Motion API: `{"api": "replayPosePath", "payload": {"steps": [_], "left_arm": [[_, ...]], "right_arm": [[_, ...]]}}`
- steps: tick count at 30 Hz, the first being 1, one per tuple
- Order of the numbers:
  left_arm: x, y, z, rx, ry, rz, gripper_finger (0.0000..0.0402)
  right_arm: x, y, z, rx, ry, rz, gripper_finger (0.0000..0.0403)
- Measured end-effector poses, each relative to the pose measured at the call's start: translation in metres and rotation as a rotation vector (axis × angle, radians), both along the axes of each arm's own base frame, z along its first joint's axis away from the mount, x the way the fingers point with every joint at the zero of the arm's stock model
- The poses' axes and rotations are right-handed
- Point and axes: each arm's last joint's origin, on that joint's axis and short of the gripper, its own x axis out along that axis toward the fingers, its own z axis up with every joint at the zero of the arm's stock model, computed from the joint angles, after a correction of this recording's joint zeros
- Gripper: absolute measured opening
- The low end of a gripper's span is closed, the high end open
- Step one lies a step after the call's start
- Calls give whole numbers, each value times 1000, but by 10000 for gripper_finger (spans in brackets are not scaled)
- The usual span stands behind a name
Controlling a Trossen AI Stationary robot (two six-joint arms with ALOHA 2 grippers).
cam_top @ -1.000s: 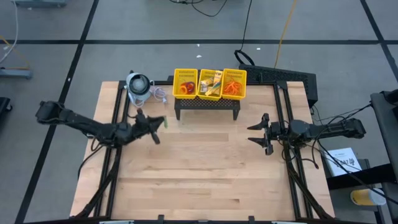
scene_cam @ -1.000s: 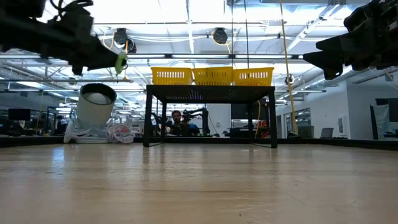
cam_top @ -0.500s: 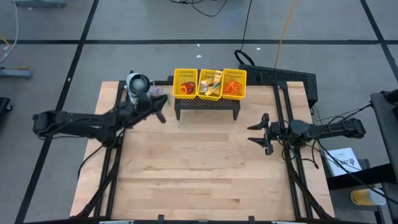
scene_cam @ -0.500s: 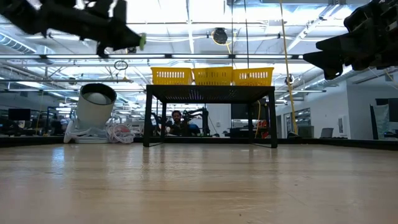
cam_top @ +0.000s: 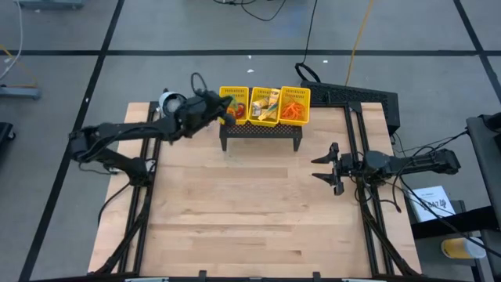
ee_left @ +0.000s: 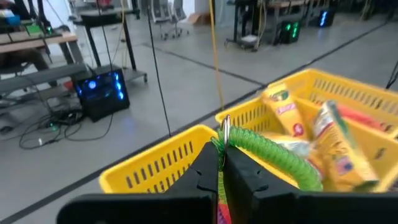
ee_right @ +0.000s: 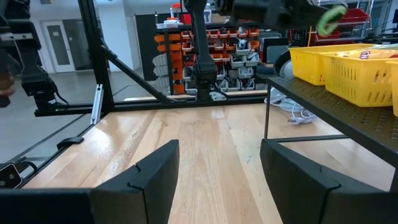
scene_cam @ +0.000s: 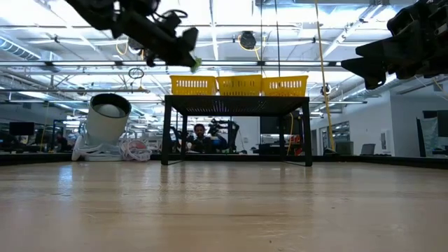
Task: Pick & Place Office Desk Supplies
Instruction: Put the green spring keychain into the left yellow bin on the shelf, then return to Home Position
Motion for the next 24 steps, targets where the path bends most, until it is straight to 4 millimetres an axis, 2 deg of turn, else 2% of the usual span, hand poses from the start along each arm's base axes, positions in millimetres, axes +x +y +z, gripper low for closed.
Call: {"api": "replayPosePath", "payload": {"steps": [3,7,14,18,24], "left_arm": [[12,10,-10,-14,36,23,18],[16,19,-25,-46,82,76,32],[17,21,-27,-70,67,82,38],[17,21,-27,-76,62,83,76],[16,21,-29,-85,79,89,161]], "right_arm": [[0,0,0,0,0,0,215],[0,0,0,0,0,0,215],[0,0,0,0,0,0,215],[0,0,0,0,0,0,215],[0,0,0,0,0,0,215]]}}
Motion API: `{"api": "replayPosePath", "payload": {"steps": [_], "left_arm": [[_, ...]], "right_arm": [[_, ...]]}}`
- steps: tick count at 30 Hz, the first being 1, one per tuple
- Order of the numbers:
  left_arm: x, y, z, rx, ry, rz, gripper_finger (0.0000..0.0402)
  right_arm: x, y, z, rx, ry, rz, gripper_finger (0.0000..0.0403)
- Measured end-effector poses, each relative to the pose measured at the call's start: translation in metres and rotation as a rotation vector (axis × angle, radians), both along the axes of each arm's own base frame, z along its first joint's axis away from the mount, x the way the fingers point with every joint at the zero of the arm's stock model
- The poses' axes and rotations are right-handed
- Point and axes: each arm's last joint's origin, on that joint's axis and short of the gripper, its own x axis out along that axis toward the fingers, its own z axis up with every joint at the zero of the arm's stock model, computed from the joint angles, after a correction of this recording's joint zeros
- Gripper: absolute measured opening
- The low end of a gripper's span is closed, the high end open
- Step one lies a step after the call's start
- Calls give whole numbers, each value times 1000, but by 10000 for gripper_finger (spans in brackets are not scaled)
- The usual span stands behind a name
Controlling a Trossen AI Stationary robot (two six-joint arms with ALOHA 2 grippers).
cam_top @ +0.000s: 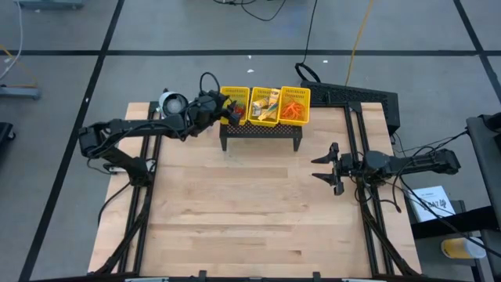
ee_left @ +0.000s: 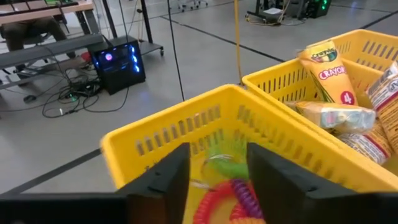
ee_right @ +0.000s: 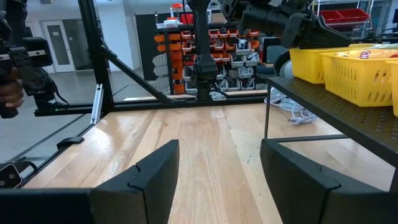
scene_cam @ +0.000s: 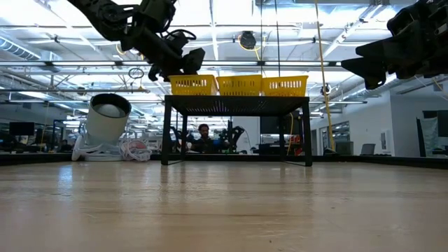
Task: Pick & Place Office Desk Supplies
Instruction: Return to Home Position
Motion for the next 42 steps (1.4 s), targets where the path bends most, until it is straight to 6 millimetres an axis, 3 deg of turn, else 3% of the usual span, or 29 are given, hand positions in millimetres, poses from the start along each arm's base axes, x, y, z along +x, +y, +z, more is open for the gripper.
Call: {"api": "replayPosePath", "payload": {"steps": [5,10,19,25,30,38,42], "left_arm": [[-1,-1,2,-1,0,-6,210],[-6,-10,15,12,-33,-25,229],[-31,-41,62,77,-164,-96,230],[-77,-77,94,88,-175,-181,230],[-126,-102,111,107,-166,-258,230],[-203,-122,104,70,-65,-320,230],[-226,-125,90,-49,-88,-289,230]], "right_arm": [[0,0,0,0,0,0,215],[0,0,0,0,0,0,215],[0,0,0,0,0,0,215],[0,0,0,0,0,0,215],[0,0,0,0,0,0,215],[0,0,0,0,0,0,215],[0,0,0,0,0,0,215]]}}
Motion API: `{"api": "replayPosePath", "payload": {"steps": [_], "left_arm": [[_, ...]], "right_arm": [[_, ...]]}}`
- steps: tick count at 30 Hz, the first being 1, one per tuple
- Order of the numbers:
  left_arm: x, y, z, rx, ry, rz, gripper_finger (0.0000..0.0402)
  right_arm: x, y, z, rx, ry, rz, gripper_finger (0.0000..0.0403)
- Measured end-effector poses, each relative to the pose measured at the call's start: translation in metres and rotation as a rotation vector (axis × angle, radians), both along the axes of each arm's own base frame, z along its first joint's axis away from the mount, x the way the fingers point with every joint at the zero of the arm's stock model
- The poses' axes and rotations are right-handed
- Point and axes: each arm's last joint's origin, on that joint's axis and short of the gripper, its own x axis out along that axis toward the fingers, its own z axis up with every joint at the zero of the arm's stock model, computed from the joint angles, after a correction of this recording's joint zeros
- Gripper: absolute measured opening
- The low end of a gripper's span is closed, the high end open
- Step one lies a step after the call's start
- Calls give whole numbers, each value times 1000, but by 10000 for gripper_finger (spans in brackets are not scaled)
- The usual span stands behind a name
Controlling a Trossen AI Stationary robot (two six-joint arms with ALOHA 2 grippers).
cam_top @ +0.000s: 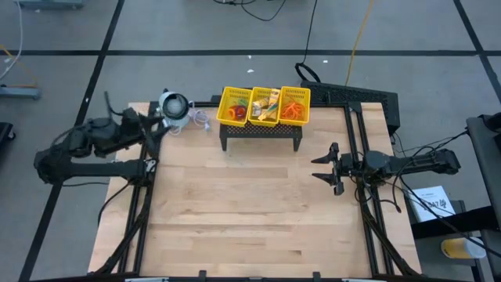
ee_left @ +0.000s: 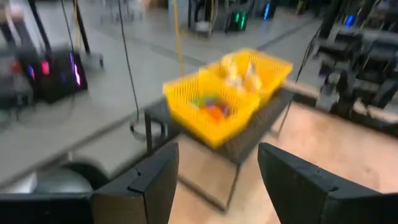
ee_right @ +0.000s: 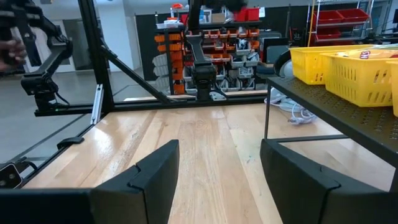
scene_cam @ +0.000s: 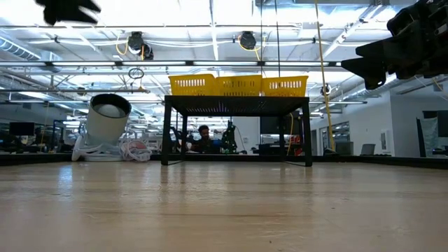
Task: Pick & Place Office Desk Supplies
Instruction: Return to Home Position
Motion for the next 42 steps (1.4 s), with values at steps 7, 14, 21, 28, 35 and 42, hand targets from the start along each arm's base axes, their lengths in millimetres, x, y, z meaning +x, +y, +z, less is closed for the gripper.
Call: {"api": "replayPosePath", "payload": {"steps": [7,14,21,28,35,42], "left_arm": [[11,-2,-49,-44,15,-121,230],[36,-5,-94,7,-134,-329,230],[43,-10,-126,68,-175,-507,230],[35,-16,-128,174,-260,-576,230],[21,-17,-130,198,-269,-584,230],[23,-17,-134,202,-257,-585,230]], "right_arm": [[0,0,0,0,0,0,215],[0,0,0,0,0,0,215],[0,0,0,0,0,0,215],[0,0,0,0,0,0,215],[0,0,0,0,0,0,215],[0,0,0,0,0,0,215]]}}
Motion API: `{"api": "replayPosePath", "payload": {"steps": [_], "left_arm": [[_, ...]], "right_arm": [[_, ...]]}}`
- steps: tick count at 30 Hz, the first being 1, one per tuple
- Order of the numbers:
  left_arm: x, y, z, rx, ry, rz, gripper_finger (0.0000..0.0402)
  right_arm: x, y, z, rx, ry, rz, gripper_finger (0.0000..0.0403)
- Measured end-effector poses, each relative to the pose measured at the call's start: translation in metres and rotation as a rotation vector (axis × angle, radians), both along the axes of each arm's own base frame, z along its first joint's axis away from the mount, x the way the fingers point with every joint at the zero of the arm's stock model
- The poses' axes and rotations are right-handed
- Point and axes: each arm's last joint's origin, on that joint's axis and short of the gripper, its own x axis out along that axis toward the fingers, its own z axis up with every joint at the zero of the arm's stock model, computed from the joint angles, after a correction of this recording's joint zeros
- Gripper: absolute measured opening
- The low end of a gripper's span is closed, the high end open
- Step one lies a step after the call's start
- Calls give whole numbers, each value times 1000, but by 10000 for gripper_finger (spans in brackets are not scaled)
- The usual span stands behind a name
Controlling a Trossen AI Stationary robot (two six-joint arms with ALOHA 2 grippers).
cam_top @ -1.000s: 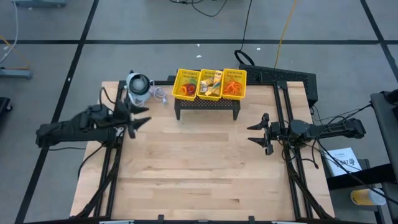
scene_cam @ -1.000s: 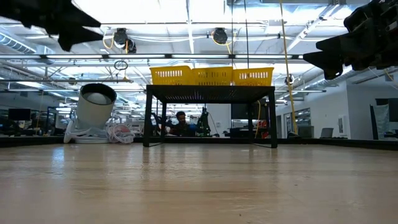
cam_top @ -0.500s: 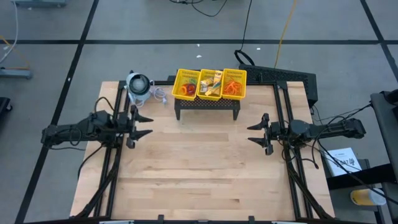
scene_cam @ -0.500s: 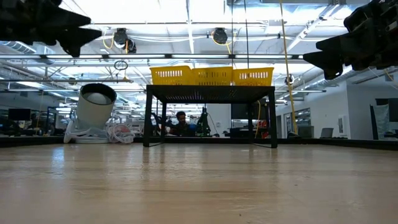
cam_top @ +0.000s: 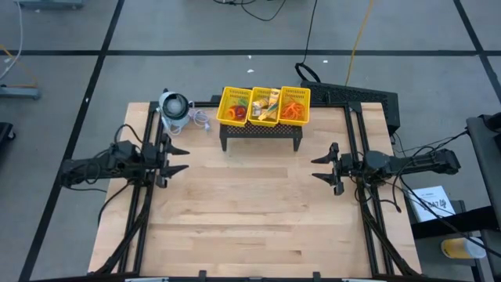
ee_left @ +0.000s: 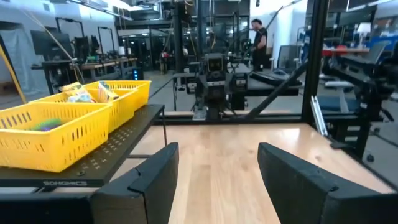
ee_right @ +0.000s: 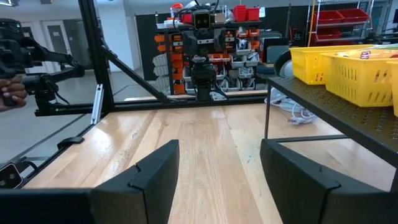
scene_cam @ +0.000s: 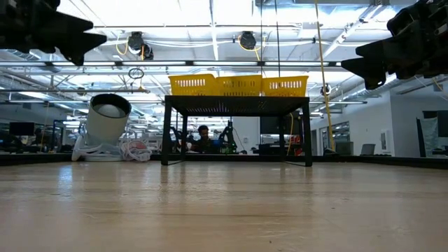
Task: Pick & Place Office Desk Supplies
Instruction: Return to Home Position
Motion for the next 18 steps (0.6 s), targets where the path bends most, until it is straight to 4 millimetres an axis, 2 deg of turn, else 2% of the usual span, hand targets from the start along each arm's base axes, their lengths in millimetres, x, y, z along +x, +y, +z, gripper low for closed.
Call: {"api": "replayPosePath", "payload": {"steps": [4,12,18], "left_arm": [[4,0,-5,15,-65,1,230],[13,1,-32,16,-96,0,230],[13,-2,-34,83,-75,-72,230]], "right_arm": [[0,0,0,0,0,0,215],[0,0,0,0,0,0,215],[0,0,0,0,0,0,215]]}}
